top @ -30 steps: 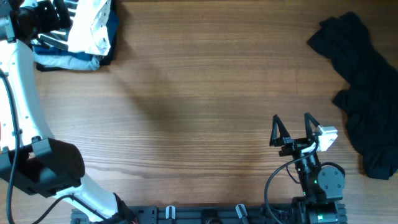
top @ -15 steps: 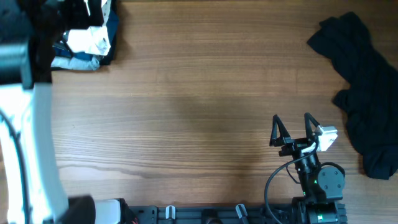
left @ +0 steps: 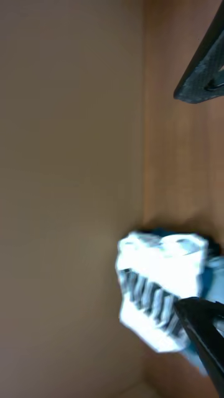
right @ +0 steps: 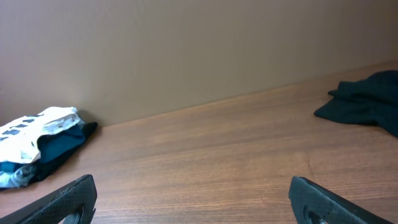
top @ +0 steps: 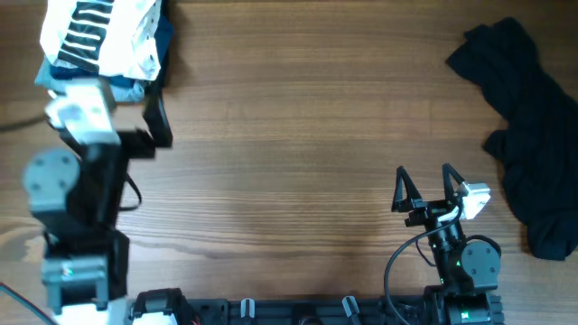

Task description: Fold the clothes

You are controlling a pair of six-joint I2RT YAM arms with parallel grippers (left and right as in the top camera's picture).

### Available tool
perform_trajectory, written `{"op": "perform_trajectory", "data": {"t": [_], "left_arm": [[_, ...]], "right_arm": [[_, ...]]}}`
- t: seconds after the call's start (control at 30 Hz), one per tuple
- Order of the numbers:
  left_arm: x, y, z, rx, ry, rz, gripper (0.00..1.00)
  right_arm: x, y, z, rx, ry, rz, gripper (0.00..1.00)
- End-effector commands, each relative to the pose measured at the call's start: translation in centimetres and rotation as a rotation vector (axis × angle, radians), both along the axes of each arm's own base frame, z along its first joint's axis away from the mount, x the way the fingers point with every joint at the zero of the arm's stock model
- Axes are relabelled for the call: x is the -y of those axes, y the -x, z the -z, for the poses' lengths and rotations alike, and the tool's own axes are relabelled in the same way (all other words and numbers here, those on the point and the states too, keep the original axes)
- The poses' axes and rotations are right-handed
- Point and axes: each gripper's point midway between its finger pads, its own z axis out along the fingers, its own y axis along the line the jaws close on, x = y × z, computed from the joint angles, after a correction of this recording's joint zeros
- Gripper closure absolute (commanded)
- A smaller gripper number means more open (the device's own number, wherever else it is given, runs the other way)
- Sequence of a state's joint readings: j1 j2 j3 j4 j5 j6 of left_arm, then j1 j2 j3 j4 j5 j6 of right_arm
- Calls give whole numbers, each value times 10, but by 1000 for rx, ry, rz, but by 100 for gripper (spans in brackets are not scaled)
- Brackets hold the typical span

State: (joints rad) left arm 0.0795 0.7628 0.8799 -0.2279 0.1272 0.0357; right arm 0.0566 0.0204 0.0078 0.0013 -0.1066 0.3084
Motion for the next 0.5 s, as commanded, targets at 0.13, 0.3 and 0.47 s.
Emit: {"op": "perform_trajectory", "data": {"t": [0.13, 0.3, 0.47], "left_arm": [[12, 42, 107, 84, 123, 46, 0], [7, 54, 135, 130, 167, 13, 0], [6, 59, 149, 160, 166, 3, 0]], "right_arm": [[2, 0, -1, 11, 17, 11, 0], [2, 0, -1, 11, 17, 11, 0], [2, 0, -1, 11, 17, 11, 0]]}}
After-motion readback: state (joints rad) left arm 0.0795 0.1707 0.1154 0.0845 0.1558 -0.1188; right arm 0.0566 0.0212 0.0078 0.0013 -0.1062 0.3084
